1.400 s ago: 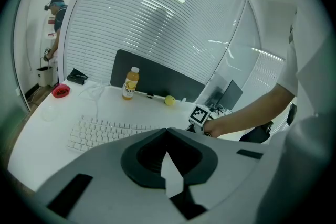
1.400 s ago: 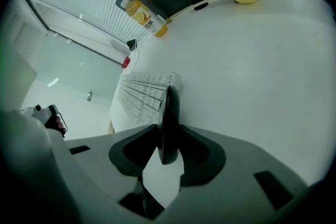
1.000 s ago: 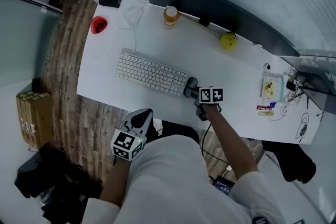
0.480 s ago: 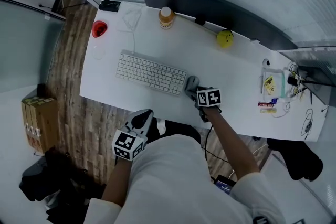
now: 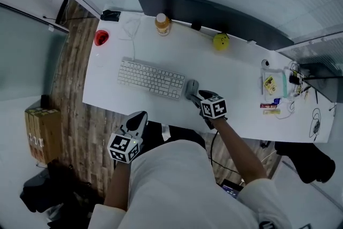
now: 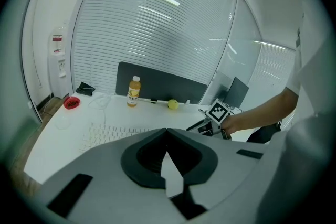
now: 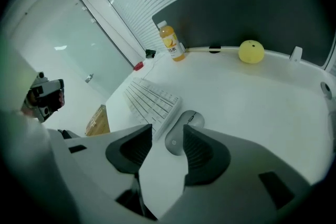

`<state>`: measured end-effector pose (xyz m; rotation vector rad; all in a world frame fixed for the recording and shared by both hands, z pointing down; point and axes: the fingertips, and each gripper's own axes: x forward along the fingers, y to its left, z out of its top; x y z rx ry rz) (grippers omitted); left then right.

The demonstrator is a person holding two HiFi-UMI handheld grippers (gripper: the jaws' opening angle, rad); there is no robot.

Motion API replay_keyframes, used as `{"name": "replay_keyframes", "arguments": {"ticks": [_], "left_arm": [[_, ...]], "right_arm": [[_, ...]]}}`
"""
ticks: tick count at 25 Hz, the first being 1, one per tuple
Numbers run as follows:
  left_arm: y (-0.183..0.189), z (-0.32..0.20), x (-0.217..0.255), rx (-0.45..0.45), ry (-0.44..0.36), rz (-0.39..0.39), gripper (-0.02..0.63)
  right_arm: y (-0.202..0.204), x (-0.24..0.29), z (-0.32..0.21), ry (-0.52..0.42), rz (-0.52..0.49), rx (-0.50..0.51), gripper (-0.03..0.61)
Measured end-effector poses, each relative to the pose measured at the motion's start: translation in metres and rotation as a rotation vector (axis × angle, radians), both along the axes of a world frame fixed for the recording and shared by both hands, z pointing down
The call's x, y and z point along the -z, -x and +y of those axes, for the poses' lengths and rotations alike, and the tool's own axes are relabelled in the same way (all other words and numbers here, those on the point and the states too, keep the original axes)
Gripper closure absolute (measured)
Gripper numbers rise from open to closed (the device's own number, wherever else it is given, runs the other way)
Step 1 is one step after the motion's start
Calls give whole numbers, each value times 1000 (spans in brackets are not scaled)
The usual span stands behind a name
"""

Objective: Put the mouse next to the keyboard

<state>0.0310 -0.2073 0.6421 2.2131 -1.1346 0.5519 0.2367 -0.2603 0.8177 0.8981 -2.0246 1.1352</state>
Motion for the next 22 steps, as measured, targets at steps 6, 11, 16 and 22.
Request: {"name": "replay_keyframes", "arguments": {"ticks": [6, 11, 16, 22], "left_arm": [[-2, 6, 6, -4, -28, 6, 595], [-2, 13, 18, -41, -70, 20, 595], [15, 28, 26, -68, -116, 37, 595], [45, 68, 27, -74, -133, 51, 595]], "right_arm": [[-4, 45, 0, -162, -91, -49, 506], [-10, 88, 9, -312, -137, -120, 531], [2, 116, 31, -404, -145, -97, 537], [8, 145, 64, -490, -85, -116, 540]]}}
